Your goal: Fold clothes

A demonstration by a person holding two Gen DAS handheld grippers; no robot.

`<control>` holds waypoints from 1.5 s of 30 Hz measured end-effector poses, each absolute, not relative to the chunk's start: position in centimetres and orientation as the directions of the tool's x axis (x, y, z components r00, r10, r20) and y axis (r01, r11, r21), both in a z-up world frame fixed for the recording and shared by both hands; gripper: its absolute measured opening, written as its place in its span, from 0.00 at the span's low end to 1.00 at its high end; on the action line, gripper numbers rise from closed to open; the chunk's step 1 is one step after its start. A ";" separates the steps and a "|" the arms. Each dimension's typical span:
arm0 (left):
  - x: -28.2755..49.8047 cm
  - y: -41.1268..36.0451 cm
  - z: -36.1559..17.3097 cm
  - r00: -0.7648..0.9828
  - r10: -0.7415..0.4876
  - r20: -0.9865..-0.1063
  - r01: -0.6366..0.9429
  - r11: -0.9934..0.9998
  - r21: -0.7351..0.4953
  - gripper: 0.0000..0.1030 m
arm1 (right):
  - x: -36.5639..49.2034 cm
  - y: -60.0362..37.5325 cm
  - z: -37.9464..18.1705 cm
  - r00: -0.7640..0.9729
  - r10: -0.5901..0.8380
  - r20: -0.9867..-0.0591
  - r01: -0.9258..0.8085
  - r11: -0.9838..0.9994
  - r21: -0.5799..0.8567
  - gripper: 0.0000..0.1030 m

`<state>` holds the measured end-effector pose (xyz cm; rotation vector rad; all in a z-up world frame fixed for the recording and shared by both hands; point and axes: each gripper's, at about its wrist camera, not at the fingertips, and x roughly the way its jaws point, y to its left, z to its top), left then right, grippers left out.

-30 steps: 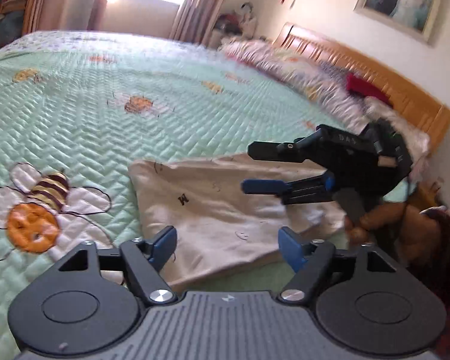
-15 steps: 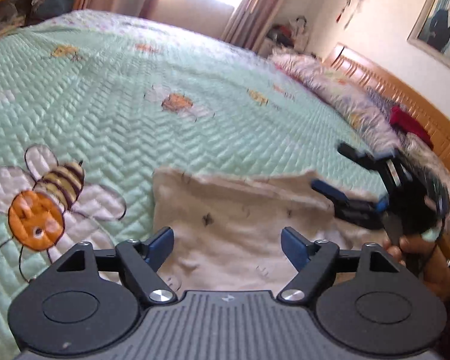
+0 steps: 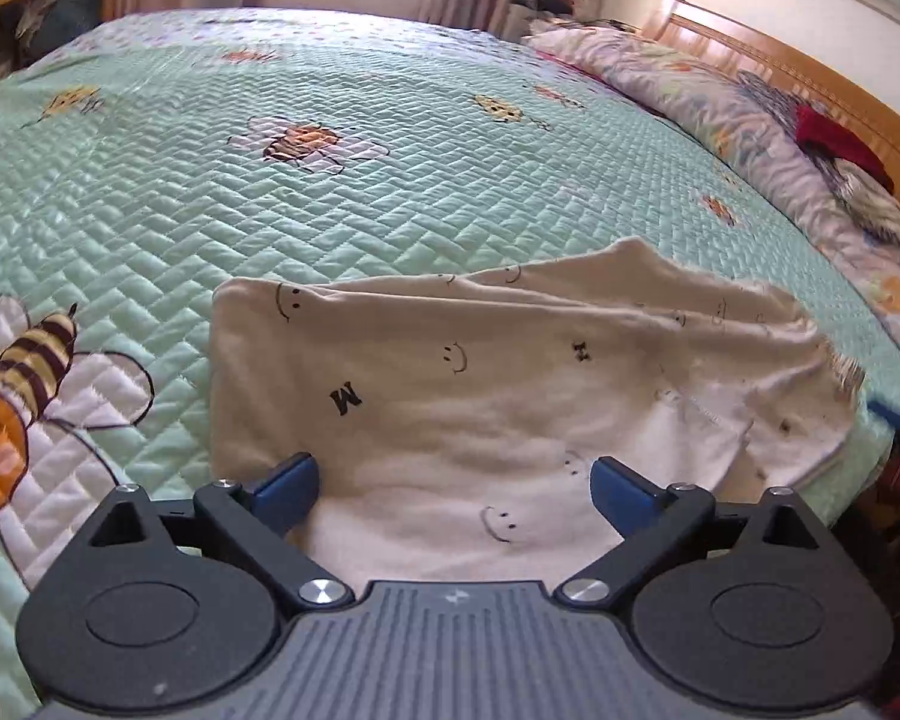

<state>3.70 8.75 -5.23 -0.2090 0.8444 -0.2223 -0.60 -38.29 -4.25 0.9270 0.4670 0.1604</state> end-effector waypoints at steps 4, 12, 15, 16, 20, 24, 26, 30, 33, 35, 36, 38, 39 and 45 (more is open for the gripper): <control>3.6 8.0 -4.5 0.646 -0.293 -0.705 0.085 0.945 -0.316 0.95 | -0.8 -41.7 -6.1 0.902 0.265 -0.340 0.121 0.601 0.790 0.75; 3.5 8.2 -5.2 0.608 -0.281 -0.743 0.010 0.938 -0.347 0.95 | 3.7 -42.3 -8.0 0.837 0.357 -0.416 0.186 0.529 0.828 0.82; 3.8 8.0 -5.3 0.601 -0.273 -0.752 0.003 0.941 -0.339 0.98 | 5.2 -42.2 -7.6 0.831 0.369 -0.417 0.173 0.541 0.823 0.83; 3.9 7.7 -5.3 0.598 -0.269 -0.755 0.004 0.943 -0.332 0.99 | 5.7 -42.3 -7.7 0.831 0.371 -0.413 0.166 0.544 0.822 0.83; 3.9 7.2 -5.3 0.589 -0.259 -0.765 0.010 0.949 -0.314 0.99 | 6.0 -42.1 -7.4 0.835 0.373 -0.406 0.141 0.567 0.811 0.83; 3.9 7.7 -5.2 0.591 -0.273 -0.759 -0.006 0.940 -0.342 0.99 | 6.3 -41.7 -7.1 0.834 0.376 -0.403 0.109 0.604 0.789 0.47; 3.8 7.8 -5.1 0.592 -0.279 -0.756 -0.011 0.935 -0.354 0.99 | 6.0 -41.6 -6.9 0.838 0.370 -0.401 0.104 0.613 0.783 0.19; 3.4 8.5 -4.8 0.598 -0.298 -0.744 -0.021 0.922 -0.386 0.99 | 5.1 -41.4 -6.5 0.847 0.354 -0.396 0.099 0.626 0.773 0.19; 2.9 9.7 -4.3 0.615 -0.316 -0.722 -0.041 0.902 -0.430 0.99 | 4.5 -40.6 -4.0 0.864 0.364 -0.349 0.036 0.646 0.763 0.19; 2.4 10.6 -3.9 0.633 -0.323 -0.704 -0.051 0.890 -0.454 0.99 | 4.5 -39.8 -1.8 0.871 0.387 -0.303 -0.021 0.645 0.764 0.19; 2.1 11.1 -3.7 0.642 -0.325 -0.695 -0.054 0.885 -0.463 0.99 | 4.6 -39.1 -0.5 0.870 0.405 -0.281 -0.056 0.647 0.760 0.19; 1.4 12.1 -3.2 0.661 -0.331 -0.673 -0.055 0.874 -0.484 0.99 | 4.8 -36.8 2.3 0.856 0.455 -0.246 -0.137 0.659 0.740 0.19; 1.1 12.7 -2.9 0.671 -0.334 -0.662 -0.056 0.868 -0.494 0.99 | 5.0 -35.5 3.7 0.844 0.482 -0.235 -0.179 0.666 0.724 0.19; -1.3 16.8 -2.0 0.731 -0.324 -0.601 -0.074 0.837 -0.542 0.99 | 5.7 -22.3 8.7 0.702 0.658 -0.271 -0.436 0.699 0.568 0.19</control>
